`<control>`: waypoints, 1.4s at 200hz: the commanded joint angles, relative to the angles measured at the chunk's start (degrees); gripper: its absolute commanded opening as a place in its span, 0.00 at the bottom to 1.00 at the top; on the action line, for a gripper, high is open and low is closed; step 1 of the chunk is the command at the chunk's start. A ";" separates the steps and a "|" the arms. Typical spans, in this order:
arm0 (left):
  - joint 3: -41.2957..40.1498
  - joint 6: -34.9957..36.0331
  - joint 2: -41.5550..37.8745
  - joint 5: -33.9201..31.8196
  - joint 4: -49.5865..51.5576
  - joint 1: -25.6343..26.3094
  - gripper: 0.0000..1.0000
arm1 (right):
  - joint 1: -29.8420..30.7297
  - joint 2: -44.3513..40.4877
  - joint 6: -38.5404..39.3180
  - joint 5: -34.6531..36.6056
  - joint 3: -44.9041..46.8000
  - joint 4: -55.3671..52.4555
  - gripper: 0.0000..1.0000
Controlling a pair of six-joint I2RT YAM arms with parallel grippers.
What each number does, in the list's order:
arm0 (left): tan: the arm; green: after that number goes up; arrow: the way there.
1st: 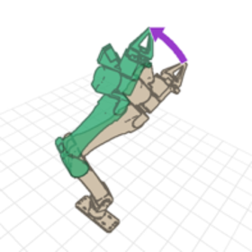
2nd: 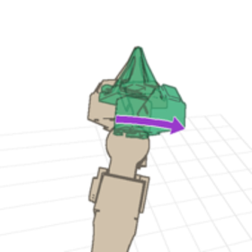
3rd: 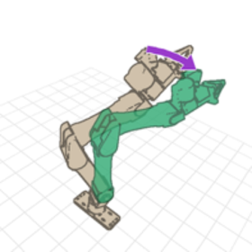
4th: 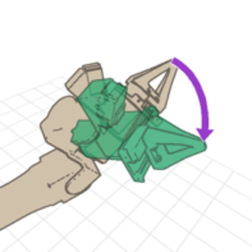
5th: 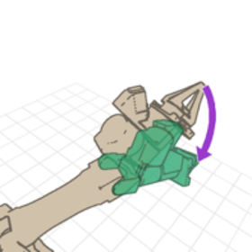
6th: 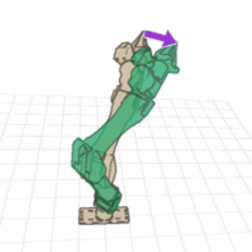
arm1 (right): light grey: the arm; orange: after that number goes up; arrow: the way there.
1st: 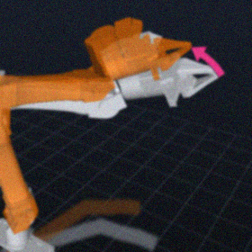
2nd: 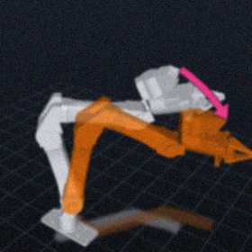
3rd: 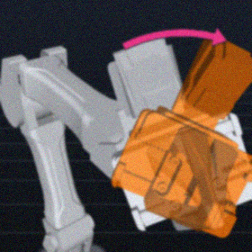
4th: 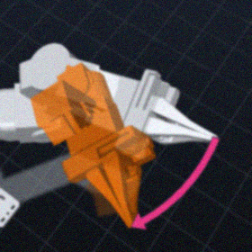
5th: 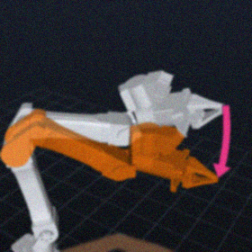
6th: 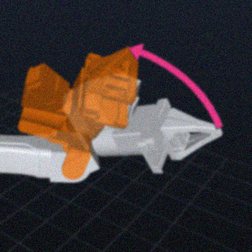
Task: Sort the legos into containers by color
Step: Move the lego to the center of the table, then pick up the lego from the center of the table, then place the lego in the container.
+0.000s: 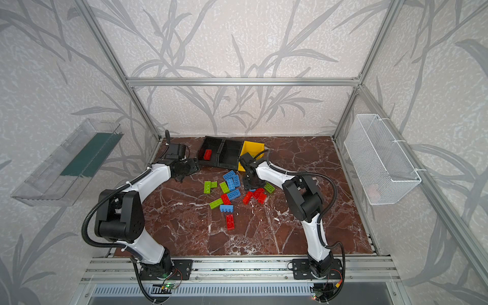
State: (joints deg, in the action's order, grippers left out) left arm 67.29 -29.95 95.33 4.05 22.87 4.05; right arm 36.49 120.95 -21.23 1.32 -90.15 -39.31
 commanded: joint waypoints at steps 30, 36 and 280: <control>1.96 0.86 0.27 0.44 2.08 -0.45 0.74 | 0.25 2.01 -0.12 1.80 -0.21 -0.60 0.45; 2.04 0.86 0.23 0.41 2.24 -0.45 0.74 | 0.25 1.89 -0.14 1.84 0.00 -0.32 0.42; 21.78 2.82 15.15 6.57 5.63 -1.59 0.74 | 0.51 15.47 -10.71 -12.66 -37.02 9.45 0.20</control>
State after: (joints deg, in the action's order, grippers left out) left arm 89.30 -27.81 110.72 8.23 25.93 2.85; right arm 36.71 132.44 -26.06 -10.37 -120.31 -31.27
